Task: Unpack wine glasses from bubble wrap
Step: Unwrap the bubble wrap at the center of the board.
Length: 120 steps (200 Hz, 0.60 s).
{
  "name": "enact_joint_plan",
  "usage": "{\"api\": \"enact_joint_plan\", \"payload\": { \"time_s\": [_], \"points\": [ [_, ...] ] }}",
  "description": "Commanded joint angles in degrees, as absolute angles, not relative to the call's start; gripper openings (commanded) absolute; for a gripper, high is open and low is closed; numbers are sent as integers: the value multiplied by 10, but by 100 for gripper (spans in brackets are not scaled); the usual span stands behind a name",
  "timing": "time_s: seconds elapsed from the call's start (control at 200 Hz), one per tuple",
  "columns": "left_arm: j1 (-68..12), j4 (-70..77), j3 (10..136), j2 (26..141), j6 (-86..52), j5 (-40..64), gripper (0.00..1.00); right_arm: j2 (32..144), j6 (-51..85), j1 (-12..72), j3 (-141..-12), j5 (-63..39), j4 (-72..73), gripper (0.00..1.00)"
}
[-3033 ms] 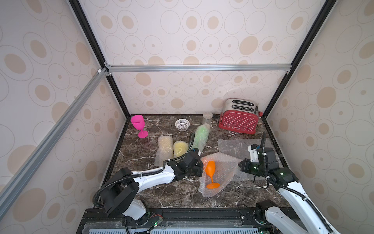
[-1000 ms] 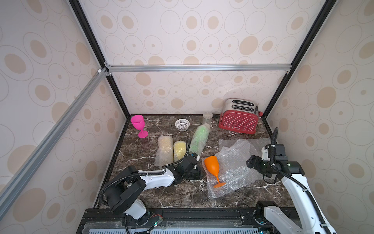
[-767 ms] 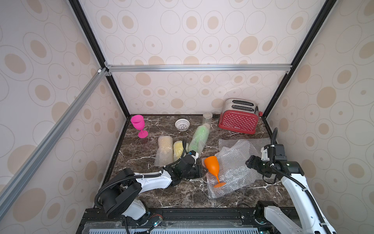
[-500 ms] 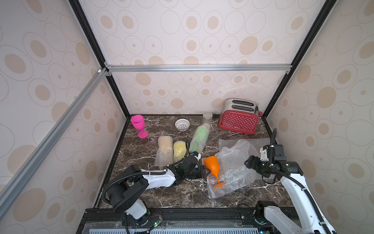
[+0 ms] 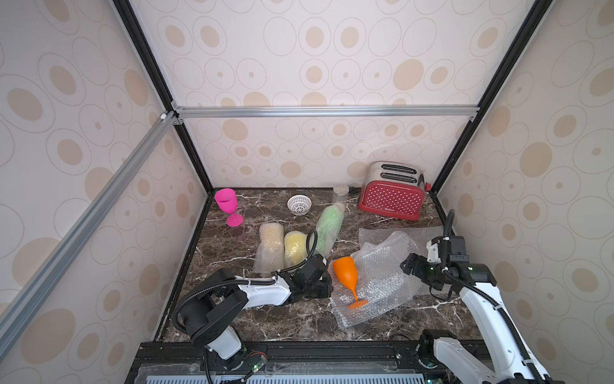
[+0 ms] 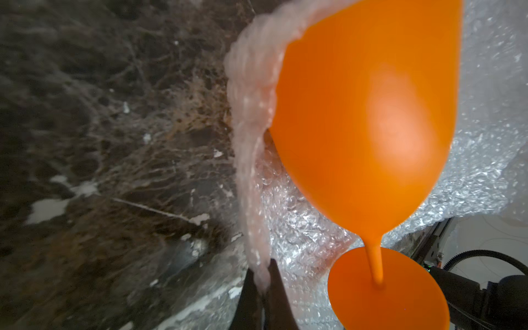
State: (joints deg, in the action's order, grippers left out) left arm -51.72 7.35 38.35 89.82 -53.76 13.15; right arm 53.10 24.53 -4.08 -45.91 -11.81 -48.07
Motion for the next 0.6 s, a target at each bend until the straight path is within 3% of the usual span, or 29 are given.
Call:
{"api": "enact_joint_plan", "payload": {
  "time_s": [0.0, 0.595],
  "points": [
    [-509, 32, 366, 873, -525, 105, 0, 541, 232, -61, -462, -125, -480, 89],
    [-495, 21, 309, 835, -528, 108, 0, 554, 246, -216, -471, -294, -443, 93]
  ]
}}
